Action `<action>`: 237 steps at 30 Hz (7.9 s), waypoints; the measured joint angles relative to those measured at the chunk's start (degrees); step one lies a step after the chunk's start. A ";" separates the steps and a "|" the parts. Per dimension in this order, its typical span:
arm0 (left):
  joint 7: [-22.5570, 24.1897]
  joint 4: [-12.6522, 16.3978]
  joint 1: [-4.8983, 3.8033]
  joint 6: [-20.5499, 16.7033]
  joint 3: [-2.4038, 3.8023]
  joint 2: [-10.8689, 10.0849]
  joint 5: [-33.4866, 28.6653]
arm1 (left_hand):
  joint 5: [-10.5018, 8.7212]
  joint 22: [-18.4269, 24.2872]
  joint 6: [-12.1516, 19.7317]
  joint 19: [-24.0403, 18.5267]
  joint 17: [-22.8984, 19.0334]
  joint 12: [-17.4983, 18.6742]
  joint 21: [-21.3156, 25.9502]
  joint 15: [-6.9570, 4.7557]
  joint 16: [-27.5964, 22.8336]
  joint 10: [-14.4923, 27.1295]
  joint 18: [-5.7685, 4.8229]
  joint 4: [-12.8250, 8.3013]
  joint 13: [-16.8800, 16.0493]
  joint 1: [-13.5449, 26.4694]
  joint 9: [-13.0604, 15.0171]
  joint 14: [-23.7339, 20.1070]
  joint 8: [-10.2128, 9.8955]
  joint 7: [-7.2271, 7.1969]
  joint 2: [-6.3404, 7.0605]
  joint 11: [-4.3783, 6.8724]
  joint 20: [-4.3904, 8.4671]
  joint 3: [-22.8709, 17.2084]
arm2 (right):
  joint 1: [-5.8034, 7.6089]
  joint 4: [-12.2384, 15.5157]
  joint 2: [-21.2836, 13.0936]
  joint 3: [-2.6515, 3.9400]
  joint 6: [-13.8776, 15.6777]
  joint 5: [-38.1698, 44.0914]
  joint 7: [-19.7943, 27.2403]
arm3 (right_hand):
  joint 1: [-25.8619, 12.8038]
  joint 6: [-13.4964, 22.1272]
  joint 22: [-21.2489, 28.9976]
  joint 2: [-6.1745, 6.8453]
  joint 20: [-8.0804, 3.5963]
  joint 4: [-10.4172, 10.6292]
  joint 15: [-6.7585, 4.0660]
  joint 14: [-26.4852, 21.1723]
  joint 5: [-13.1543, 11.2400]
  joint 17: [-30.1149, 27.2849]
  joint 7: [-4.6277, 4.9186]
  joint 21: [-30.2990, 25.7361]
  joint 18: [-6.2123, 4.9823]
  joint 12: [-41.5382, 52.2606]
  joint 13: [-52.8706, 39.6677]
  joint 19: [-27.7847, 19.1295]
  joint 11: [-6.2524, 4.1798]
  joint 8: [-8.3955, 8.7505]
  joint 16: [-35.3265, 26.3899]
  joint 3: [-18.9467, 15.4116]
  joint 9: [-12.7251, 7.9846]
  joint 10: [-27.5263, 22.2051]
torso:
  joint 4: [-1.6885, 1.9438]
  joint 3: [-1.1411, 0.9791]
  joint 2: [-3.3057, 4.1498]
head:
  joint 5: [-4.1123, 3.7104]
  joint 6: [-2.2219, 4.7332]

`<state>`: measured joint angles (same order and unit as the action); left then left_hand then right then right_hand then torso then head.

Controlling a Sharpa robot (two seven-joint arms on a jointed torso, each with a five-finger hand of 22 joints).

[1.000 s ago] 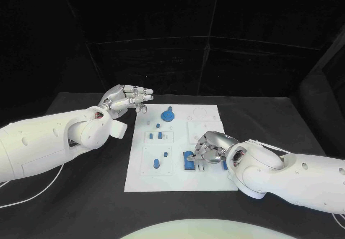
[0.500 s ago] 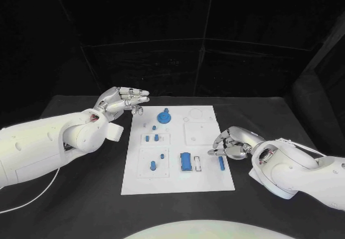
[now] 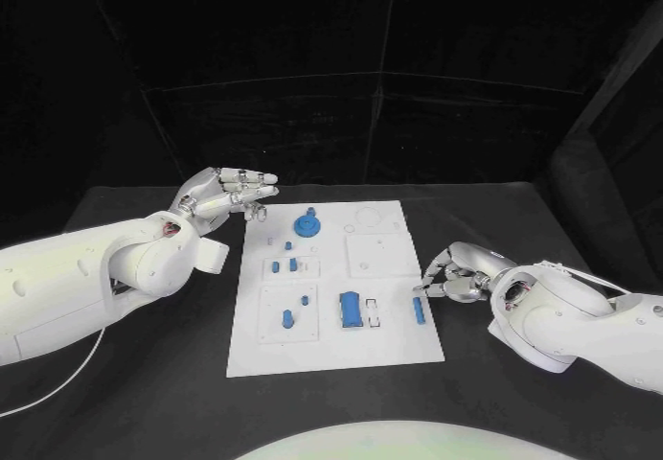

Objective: Assemble the parts on the task board

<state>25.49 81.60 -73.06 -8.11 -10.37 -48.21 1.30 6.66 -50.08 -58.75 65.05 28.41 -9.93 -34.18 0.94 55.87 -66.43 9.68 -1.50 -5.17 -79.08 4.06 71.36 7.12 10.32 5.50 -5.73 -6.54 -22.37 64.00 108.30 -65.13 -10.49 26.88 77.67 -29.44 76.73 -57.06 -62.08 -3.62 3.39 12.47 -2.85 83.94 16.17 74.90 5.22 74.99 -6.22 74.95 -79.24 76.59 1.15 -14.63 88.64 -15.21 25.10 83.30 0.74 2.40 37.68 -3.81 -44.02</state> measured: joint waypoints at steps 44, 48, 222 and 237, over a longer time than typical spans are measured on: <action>0.00 -0.10 0.21 0.06 -0.01 -0.10 0.00 | 0.00 0.00 0.00 0.00 0.01 0.00 0.00 0.00 0.00 0.00 0.00 0.00 0.00 0.00 0.00 0.00 0.00 0.00 0.00 0.00 0.00 0.00 | -2.37 -2.32 5.52 0.30 -7.41 7.53 -4.75 | 7.65 -0.98 0.29 2.47 -0.44 -8.02 -0.74 0.10 -3.86 0.04 -0.81 0.00 0.00 -0.23 -5.43 -0.44 -1.05 -1.47 0.00 4.86 2.95 -0.20 | 0.15 0.00 0.06 | 0.05 -0.40; 0.00 -0.12 0.24 0.08 -0.01 -0.09 0.00 | 0.00 0.03 0.00 0.00 -0.06 0.00 0.00 0.00 0.00 0.02 0.00 -0.07 0.00 0.00 0.00 0.00 0.00 0.00 0.00 -0.02 0.00 0.07 | -2.37 -2.35 5.62 0.33 -7.43 8.45 -4.79 | 7.66 -0.64 0.24 2.48 -0.44 -8.45 -0.74 0.10 -2.44 0.03 -0.48 0.00 0.00 -0.24 -5.42 -0.43 -1.05 -0.55 0.00 6.79 2.94 -0.21 | 0.25 0.00 0.06 | 0.18 -0.37; 0.77 -9.53 0.82 0.59 -1.34 5.03 -5.93 | -0.24 20.40 2.05 -19.20 -16.12 3.79 26.88 6.47 -35.34 3.72 0.01 5.11 1.48 0.97 -0.26 -17.47 -1.62 0.16 -2.19 -2.69 -6.82 11.80 | 4.32 -34.93 22.52 1.71 -2.77 -57.82 48.15 | 10.61 2.05 44.75 -0.16 7.38 -4.17 7.72 -22.75 -7.32 -54.24 5.29 -48.82 -4.05 -69.24 57.74 -28.76 6.04 10.93 -70.17 7.47 -7.39 -20.34 | 0.51 1.03 -3.52 | -1.53 6.34; 2.97 -16.47 2.44 -3.87 -1.00 9.81 -8.77 | -1.15 37.03 14.35 -39.96 -25.28 8.23 32.68 7.15 -50.38 21.73 -0.59 2.89 3.40 12.63 -2.23 -28.71 -5.33 -2.01 -4.87 -2.82 -7.40 19.55 | 3.86 -45.91 29.88 2.34 -5.73 -64.85 54.80 | -4.37 11.75 55.16 1.19 9.56 -9.88 9.82 -34.23 -8.22 -67.79 4.64 -64.49 -3.43 -73.01 73.92 -37.40 6.89 12.71 -86.58 8.77 -17.18 -31.28 | 0.86 0.88 -4.40 | -1.08 8.58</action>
<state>28.47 65.13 -70.61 -11.98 -11.37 -38.41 -7.47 5.51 -13.05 -44.40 25.09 3.13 -1.71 -1.50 8.09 5.49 -44.70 9.09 1.39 -1.76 -66.45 1.83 42.65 1.79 8.31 0.64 -8.55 -13.94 -2.82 67.86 62.39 -35.25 -8.14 21.15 12.82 25.36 72.36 -45.31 -6.91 -2.43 12.96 2.58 6.96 49.72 7.95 7.12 9.87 10.50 -9.65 1.94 -5.32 39.19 8.04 -1.92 2.06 -6.43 7.91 52.03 1.59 3.28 33.28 -4.88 -35.44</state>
